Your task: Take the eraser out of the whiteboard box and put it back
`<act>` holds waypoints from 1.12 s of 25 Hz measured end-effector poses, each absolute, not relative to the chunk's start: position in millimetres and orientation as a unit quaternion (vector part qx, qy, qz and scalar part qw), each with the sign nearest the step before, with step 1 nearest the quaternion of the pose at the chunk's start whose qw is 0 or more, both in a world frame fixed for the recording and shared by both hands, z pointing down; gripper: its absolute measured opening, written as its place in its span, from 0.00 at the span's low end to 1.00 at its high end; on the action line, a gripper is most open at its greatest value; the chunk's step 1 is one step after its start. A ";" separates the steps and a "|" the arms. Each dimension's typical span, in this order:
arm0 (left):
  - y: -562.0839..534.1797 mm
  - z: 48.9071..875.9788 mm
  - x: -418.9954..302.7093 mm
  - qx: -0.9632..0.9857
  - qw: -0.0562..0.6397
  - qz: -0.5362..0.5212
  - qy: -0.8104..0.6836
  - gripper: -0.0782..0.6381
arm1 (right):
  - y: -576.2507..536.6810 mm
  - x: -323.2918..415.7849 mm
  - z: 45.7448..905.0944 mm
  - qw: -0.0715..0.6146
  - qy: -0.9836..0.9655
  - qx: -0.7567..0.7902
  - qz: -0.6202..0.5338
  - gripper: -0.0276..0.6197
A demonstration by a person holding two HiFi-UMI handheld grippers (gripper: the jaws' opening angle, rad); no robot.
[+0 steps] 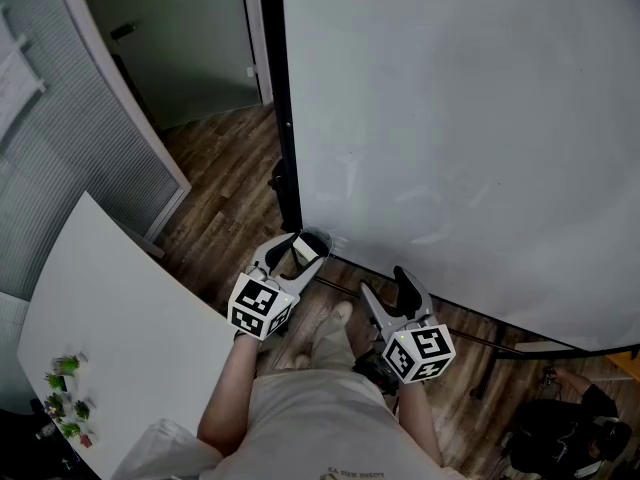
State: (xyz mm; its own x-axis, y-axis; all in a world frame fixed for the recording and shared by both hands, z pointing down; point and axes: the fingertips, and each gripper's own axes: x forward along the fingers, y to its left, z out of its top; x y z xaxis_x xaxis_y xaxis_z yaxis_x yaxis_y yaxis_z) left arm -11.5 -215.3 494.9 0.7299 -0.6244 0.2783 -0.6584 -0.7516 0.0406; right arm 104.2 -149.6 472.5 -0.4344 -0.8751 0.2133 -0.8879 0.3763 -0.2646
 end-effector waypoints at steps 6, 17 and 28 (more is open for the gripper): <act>-216.1 499.5 -11.2 0.927 0.071 0.132 -0.345 0.46 | -149.6 104.5 473.3 0.018 -0.829 0.533 0.171 0.53; -214.9 496.2 -10.0 0.927 0.070 0.131 -0.343 0.46 | -147.2 105.8 470.1 0.016 -0.827 0.536 0.168 0.53; -207.1 473.0 -28.3 0.926 0.069 0.080 -0.362 0.46 | -145.0 96.5 465.0 0.015 -0.833 0.530 0.158 0.52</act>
State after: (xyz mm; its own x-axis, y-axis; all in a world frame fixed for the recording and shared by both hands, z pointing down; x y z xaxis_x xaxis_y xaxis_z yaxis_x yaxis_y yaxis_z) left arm -28.3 -207.1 473.0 0.7257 -0.6590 0.1976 -0.6811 -0.7288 0.0710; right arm 96.5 -145.0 465.0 -0.4379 -0.8780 0.1931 -0.8877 0.3884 -0.2472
